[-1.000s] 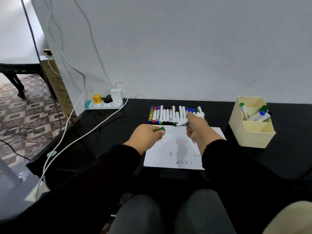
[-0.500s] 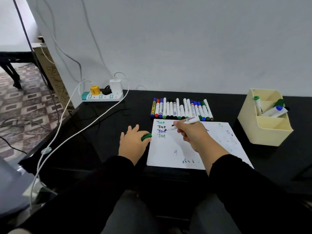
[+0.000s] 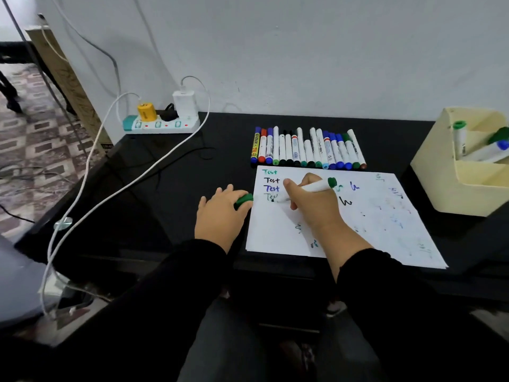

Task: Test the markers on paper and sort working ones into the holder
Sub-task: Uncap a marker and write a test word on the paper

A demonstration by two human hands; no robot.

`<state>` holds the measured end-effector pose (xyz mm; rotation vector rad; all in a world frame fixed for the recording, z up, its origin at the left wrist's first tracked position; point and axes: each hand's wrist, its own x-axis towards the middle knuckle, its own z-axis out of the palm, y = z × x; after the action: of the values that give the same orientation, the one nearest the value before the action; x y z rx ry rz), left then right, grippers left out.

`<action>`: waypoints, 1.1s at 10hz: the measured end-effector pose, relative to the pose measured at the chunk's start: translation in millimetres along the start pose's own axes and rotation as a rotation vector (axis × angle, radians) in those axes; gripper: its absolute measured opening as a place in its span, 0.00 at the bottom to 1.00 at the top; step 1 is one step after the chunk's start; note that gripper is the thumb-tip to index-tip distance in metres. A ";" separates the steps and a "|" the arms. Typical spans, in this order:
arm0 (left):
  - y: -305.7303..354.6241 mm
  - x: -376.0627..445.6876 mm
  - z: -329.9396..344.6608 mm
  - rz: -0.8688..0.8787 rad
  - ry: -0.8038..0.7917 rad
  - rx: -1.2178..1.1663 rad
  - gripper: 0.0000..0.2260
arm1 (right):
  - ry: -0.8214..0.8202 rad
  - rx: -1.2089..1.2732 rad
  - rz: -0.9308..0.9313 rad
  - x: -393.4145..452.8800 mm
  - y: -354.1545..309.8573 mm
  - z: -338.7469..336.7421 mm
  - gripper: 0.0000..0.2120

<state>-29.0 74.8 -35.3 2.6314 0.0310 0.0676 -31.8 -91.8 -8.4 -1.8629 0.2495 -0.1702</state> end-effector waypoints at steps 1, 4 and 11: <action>1.3 -0.5 0.5 0.000 0.009 -0.003 0.14 | -0.028 -0.028 -0.016 -0.6 1.1 1.6 0.18; 0.5 -0.9 1.1 0.003 0.013 0.028 0.15 | -0.081 -0.080 -0.057 -1.4 2.8 5.2 0.17; 0.5 0.6 1.3 -0.004 -0.006 0.059 0.15 | -0.088 -0.083 -0.036 -0.3 2.8 3.6 0.16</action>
<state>-28.3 73.8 -36.2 2.6901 0.0361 0.0578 -31.4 -89.2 -12.1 -1.9527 0.1650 -0.1038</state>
